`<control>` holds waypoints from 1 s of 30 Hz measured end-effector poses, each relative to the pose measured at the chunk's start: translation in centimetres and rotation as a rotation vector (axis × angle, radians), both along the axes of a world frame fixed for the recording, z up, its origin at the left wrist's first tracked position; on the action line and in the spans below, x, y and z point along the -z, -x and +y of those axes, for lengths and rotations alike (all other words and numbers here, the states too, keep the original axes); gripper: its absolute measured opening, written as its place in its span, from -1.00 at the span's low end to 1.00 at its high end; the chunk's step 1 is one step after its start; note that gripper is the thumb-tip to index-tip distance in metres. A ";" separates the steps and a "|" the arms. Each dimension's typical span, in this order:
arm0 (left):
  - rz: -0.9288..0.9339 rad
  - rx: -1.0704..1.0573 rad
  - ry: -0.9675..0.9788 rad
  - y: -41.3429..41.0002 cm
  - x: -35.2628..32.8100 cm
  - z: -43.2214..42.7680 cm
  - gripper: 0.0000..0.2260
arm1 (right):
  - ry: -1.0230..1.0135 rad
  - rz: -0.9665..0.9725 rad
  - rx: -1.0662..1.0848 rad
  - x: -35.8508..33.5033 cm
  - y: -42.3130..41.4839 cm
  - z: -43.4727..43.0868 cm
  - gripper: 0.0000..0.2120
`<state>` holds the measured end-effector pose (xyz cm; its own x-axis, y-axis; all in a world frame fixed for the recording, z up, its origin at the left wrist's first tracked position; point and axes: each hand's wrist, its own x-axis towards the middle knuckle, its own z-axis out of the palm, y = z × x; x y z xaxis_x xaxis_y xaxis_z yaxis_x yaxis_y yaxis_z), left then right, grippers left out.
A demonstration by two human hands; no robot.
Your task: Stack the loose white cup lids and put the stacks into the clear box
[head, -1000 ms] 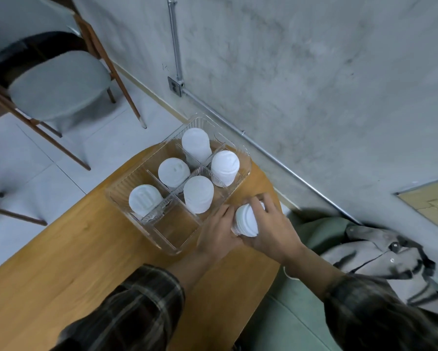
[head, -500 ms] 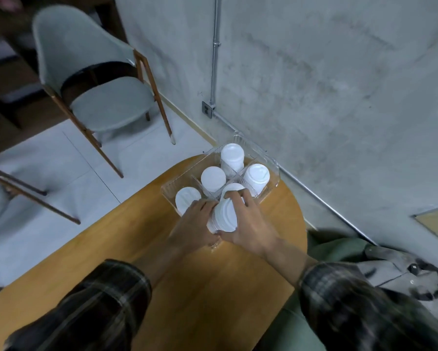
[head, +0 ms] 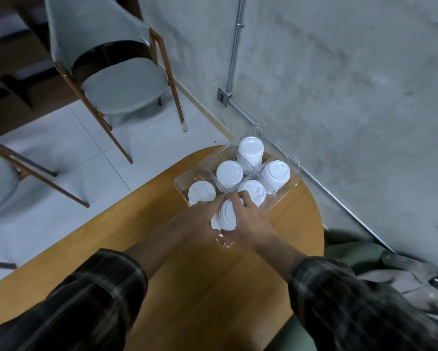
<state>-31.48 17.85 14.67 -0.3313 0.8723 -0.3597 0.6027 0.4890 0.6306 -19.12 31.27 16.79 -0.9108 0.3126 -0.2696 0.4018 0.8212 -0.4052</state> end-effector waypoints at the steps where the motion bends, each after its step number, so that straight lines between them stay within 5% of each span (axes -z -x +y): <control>1: 0.013 0.033 0.019 0.5 -0.4 0.0 -0.14 | -0.014 0.006 -0.017 0.8 0.2 -0.2 -0.02; 5: 0.153 0.039 0.019 2.0 -1.3 -0.3 -0.25 | -0.122 -0.036 -0.082 3.5 0.9 -1.2 0.03; 13: 0.112 -0.122 -0.087 2.7 -1.0 -2.0 -0.45 | -0.101 -0.067 -0.068 4.0 1.7 -1.9 0.13; 21: 0.064 -0.191 -0.112 3.2 -1.7 -2.7 -0.50 | 0.017 -0.037 -0.112 3.0 1.4 -0.9 0.03; 30: 0.121 -0.237 -0.004 3.3 -3.8 -5.3 -0.51 | -0.086 -0.119 -0.208 1.7 2.0 -0.7 -0.06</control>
